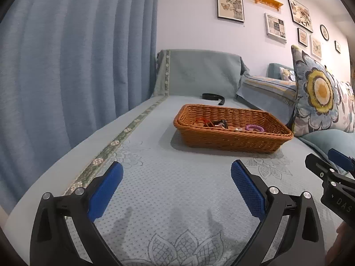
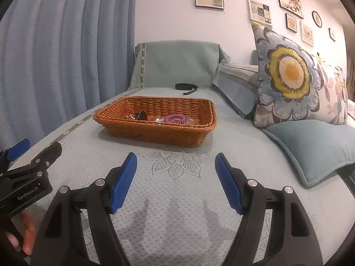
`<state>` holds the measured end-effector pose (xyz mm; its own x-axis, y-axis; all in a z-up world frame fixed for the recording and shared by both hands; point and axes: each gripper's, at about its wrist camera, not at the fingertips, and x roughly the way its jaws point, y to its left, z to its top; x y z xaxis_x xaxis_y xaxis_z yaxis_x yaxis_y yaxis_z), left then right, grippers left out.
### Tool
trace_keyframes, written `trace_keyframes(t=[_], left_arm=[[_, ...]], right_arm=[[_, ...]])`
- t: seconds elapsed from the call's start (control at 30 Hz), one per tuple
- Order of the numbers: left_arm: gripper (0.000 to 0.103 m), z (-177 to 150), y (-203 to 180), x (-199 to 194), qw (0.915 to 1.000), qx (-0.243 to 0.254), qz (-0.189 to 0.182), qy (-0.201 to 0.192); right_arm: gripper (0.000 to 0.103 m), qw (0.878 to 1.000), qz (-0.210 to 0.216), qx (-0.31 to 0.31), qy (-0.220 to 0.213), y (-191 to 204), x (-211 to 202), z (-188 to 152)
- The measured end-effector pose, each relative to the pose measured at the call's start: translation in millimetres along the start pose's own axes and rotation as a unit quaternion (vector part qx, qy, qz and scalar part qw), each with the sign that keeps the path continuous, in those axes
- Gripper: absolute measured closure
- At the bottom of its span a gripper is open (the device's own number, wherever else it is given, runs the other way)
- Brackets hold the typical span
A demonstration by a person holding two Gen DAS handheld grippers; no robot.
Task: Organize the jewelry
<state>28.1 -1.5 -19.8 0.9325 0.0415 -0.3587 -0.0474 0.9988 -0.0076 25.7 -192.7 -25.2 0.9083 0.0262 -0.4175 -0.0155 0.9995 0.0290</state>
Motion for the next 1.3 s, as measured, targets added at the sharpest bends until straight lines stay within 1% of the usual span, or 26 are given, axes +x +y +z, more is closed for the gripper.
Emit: trace_keyframes(t=[0.2, 0.63, 0.9, 1.3], left_arm=[[0.008, 0, 0, -7, 0.9996, -0.002, 0.024, -0.015], [0.008, 6, 3, -11, 0.9992, -0.010, 0.026, -0.030], [0.008, 6, -3, -15, 0.9983, 0.005, 0.036, -0.044], [0.008, 6, -2, -16, 0.9982, 0.004, 0.038, -0.047]], right_arm=[[0.034, 1.000, -0.010, 0.002, -0.010, 0, -3, 1], [0.034, 1.000, -0.015, 0.014, -0.020, -2, -6, 4], [0.034, 0.999, -0.017, 0.011, -0.027, 1, -9, 4], [0.034, 0.999, -0.020, 0.012, -0.028, 2, -9, 4]])
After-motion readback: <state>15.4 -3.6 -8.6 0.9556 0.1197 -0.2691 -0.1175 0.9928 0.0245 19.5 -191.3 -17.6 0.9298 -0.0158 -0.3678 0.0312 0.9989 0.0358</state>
